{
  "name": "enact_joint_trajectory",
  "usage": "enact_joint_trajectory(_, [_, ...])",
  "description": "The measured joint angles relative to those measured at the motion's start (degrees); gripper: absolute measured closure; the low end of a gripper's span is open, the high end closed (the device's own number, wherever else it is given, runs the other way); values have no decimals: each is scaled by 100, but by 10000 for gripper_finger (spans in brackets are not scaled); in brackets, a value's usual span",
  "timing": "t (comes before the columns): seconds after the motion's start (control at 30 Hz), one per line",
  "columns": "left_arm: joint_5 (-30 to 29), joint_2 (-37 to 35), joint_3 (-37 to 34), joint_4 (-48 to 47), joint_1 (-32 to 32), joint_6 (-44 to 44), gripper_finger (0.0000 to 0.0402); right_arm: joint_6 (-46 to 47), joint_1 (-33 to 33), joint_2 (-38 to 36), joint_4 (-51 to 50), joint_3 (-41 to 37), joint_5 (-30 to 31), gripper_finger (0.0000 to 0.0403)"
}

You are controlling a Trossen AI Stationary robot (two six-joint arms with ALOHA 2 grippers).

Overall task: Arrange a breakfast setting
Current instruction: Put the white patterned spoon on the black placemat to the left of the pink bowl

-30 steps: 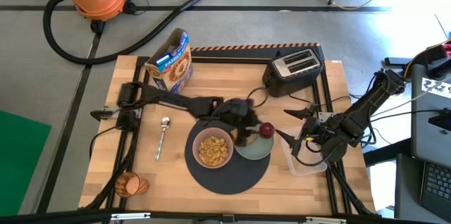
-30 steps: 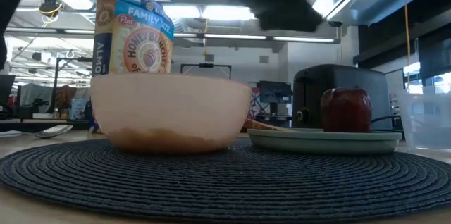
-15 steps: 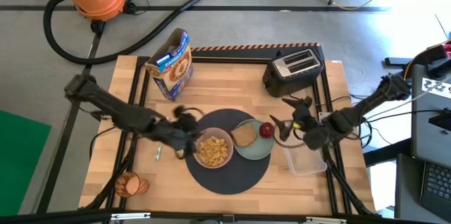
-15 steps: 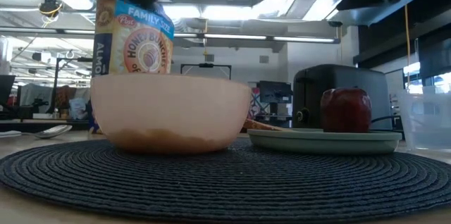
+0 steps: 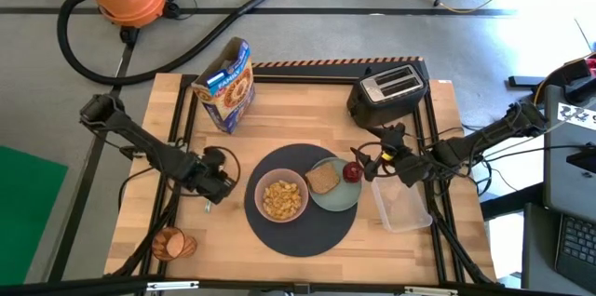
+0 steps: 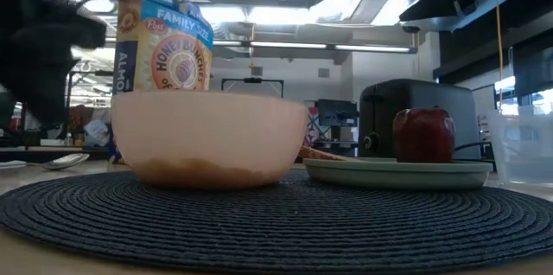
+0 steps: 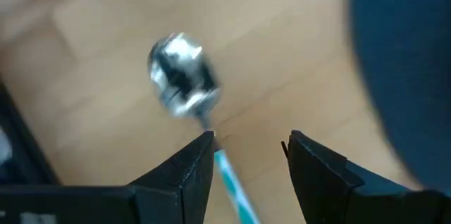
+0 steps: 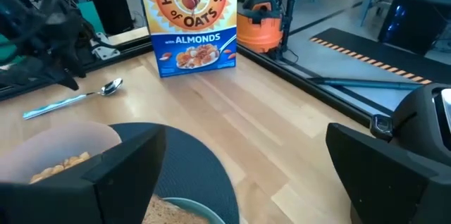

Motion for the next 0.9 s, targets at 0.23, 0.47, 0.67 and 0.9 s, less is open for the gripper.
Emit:
enact_joint_trajectory(0.23, [949,3,-700,129,7,-978,214,-2,7,0,-2,0,2,24])
enact_joint_trajectory(0.47, [1042,8,-1127,1024,11,-946,205,-2,9,0,-4,0,1,24])
enact_joint_trajectory(0.67, [1104,-8,-1275,1467,152,-707,222,-1,9,0,0,0,2,24])
enact_joint_trajectory(0.9, [1326,-8,-1302,1424,334,-698,297,0,9,0,2,0,2,24])
